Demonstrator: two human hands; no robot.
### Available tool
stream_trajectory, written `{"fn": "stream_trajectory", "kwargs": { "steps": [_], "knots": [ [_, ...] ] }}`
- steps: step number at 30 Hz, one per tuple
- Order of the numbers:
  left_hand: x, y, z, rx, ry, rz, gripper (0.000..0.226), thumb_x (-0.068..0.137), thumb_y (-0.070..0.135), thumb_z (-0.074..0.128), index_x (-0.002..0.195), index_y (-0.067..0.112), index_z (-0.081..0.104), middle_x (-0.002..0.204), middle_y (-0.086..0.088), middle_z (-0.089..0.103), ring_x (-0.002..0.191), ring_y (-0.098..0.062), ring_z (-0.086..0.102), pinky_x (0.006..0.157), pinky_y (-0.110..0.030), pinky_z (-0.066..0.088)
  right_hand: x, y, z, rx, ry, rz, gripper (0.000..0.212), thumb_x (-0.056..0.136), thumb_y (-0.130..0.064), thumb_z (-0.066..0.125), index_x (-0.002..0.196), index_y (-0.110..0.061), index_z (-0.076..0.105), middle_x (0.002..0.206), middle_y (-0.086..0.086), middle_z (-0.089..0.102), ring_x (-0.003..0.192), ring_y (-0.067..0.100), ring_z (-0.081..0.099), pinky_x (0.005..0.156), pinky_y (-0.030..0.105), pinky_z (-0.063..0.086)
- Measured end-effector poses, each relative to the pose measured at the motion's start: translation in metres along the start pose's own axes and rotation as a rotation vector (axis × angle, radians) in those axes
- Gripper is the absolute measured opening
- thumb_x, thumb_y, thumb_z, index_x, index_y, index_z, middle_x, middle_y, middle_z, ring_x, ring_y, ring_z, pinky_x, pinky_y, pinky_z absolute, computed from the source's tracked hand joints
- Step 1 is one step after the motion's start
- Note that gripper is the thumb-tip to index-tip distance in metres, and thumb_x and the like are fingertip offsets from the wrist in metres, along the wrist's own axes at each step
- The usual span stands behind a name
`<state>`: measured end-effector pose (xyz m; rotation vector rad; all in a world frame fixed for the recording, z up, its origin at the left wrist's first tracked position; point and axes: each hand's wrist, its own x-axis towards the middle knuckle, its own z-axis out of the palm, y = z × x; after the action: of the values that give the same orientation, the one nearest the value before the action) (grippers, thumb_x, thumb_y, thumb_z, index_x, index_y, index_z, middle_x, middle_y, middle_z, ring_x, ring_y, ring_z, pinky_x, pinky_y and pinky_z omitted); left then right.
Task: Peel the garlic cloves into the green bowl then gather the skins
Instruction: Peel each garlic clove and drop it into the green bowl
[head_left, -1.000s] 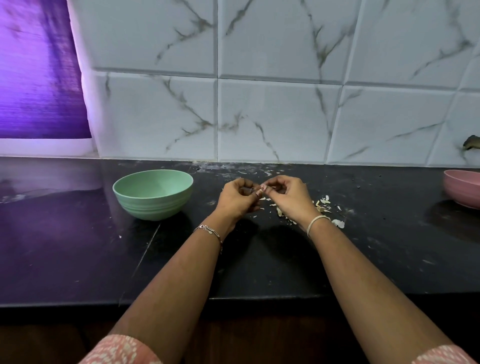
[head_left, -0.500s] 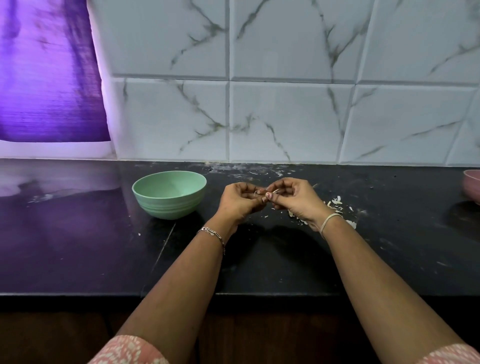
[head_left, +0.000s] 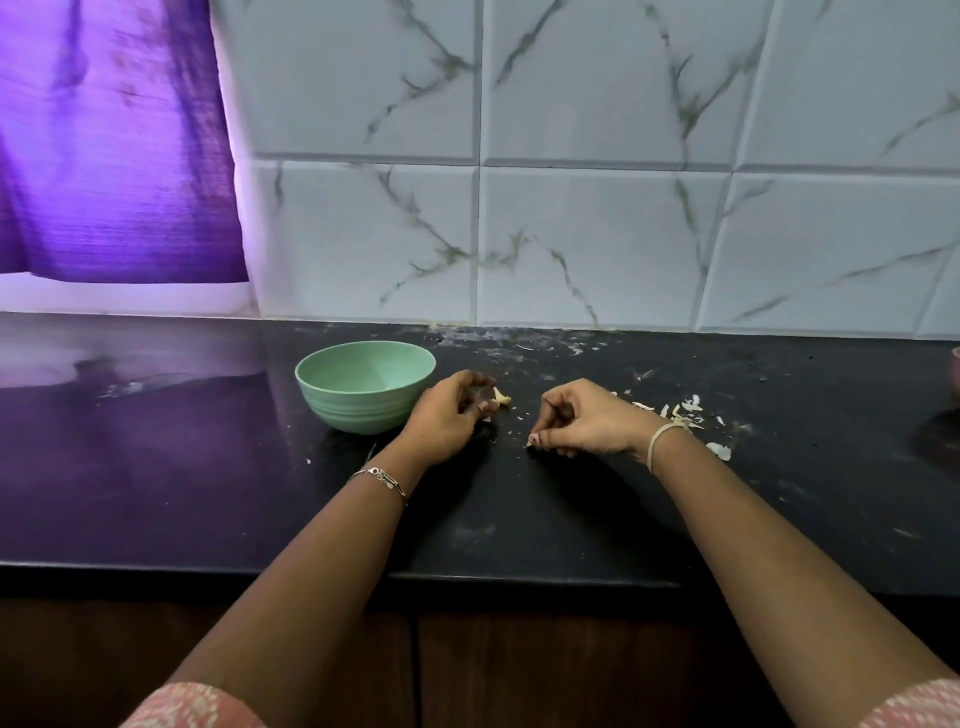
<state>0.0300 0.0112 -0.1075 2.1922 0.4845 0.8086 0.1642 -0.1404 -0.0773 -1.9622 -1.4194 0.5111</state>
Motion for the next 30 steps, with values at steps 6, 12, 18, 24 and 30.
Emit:
{"fn": "stream_trajectory", "kwargs": {
  "steps": [6,12,18,24,30],
  "knots": [
    [-0.002,-0.003,0.004,0.278,-0.023,0.111,0.044,0.086,-0.01,0.044,0.12,0.01,0.063,0.121,-0.01,0.055,0.109,-0.019,0.056,0.092,-0.011,0.036,0.006,-0.016,-0.003,-0.18,-0.059,0.034,0.012,0.083,-0.008,0.074,0.078,-0.01,0.063,0.065,0.003,0.066,0.051,0.009,0.058,0.053,0.02,0.047],
    [0.001,-0.006,0.008,0.382,-0.133,0.066,0.041,0.093,0.002,0.044,0.132,0.011,0.056,0.132,-0.013,0.058,0.125,-0.027,0.05,0.103,-0.027,0.036,0.011,-0.034,-0.007,-0.441,-0.11,0.05,0.007,0.084,-0.012,0.073,0.09,-0.011,0.076,0.072,0.001,0.071,0.052,-0.004,0.059,0.053,0.007,0.042],
    [0.0,-0.009,0.004,0.268,-0.094,0.014,0.052,0.096,0.004,0.041,0.146,0.016,0.033,0.129,-0.007,0.062,0.122,-0.024,0.053,0.103,-0.031,0.039,0.011,-0.042,-0.009,-0.441,-0.158,0.062,0.008,0.085,-0.004,0.07,0.091,-0.005,0.074,0.073,0.002,0.073,0.059,0.008,0.068,0.067,0.021,0.056],
    [0.0,-0.011,0.005,0.264,-0.087,-0.021,0.054,0.096,0.009,0.046,0.147,0.011,0.028,0.129,-0.009,0.059,0.123,-0.026,0.052,0.104,-0.035,0.04,0.008,-0.053,-0.014,-0.59,-0.168,0.052,0.003,0.082,-0.01,0.074,0.083,-0.013,0.074,0.076,0.0,0.075,0.056,-0.004,0.063,0.058,0.013,0.046],
    [0.0,-0.012,0.005,0.265,-0.067,-0.014,0.056,0.095,0.012,0.049,0.147,0.01,0.026,0.127,-0.008,0.061,0.121,-0.025,0.053,0.102,-0.034,0.04,0.006,-0.092,-0.043,-0.715,-0.022,-0.02,0.004,0.081,-0.013,0.077,0.083,-0.01,0.075,0.073,0.001,0.073,0.061,0.008,0.069,0.063,0.018,0.052]
  ]
}}
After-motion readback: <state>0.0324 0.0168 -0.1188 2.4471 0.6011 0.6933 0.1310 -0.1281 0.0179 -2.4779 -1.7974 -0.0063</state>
